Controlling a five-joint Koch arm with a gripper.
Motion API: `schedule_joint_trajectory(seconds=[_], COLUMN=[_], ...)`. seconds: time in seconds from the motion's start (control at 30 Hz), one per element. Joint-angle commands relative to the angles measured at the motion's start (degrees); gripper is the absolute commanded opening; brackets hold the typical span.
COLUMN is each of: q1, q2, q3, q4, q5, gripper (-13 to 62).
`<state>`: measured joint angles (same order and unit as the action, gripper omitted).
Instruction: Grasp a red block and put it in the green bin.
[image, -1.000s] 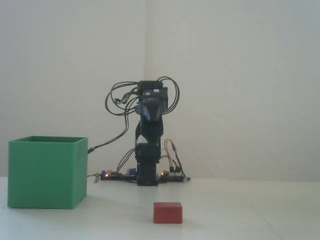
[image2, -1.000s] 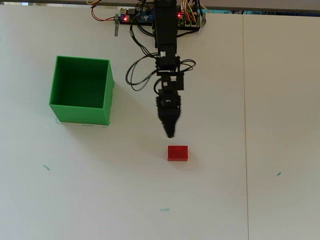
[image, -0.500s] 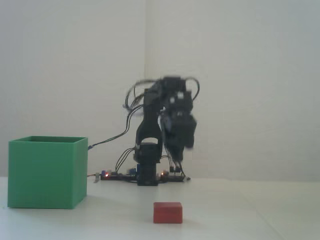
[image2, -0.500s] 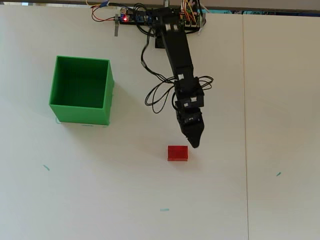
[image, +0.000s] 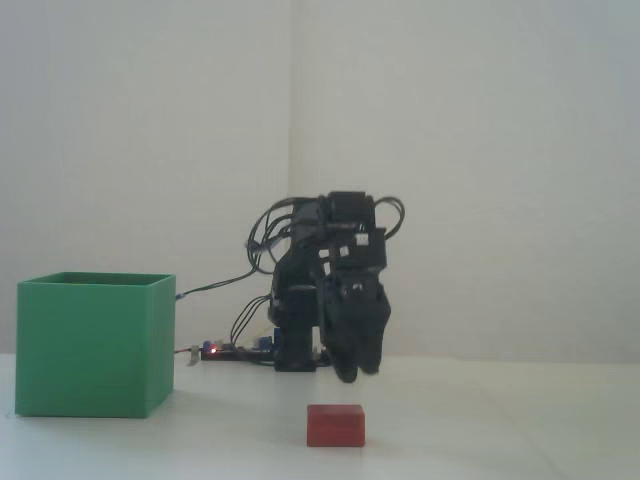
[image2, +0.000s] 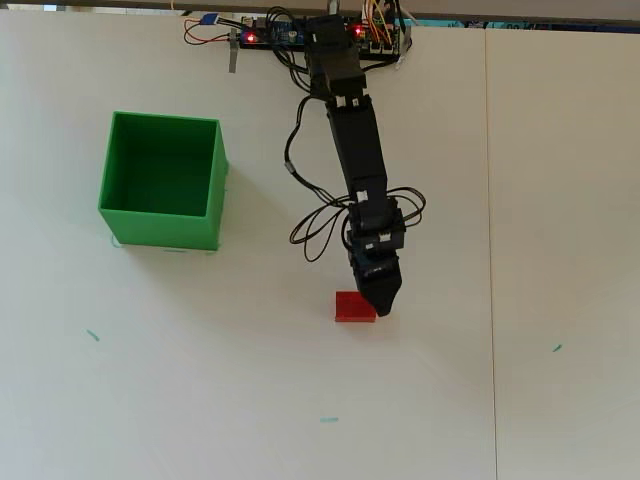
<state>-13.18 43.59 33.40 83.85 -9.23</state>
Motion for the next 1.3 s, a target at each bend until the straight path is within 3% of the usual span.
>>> schedule_joint_trajectory(seconds=[0.0, 1.0, 1.27], q1=[0.9, 5.4, 6.5], q2=[0.0, -7.9, -11.7], q3=[-4.0, -4.8, -4.8], q4=[0.6, 0.6, 0.7], q5=[-0.3, 0.5, 0.5], gripper=[37.4, 36.5, 28.9])
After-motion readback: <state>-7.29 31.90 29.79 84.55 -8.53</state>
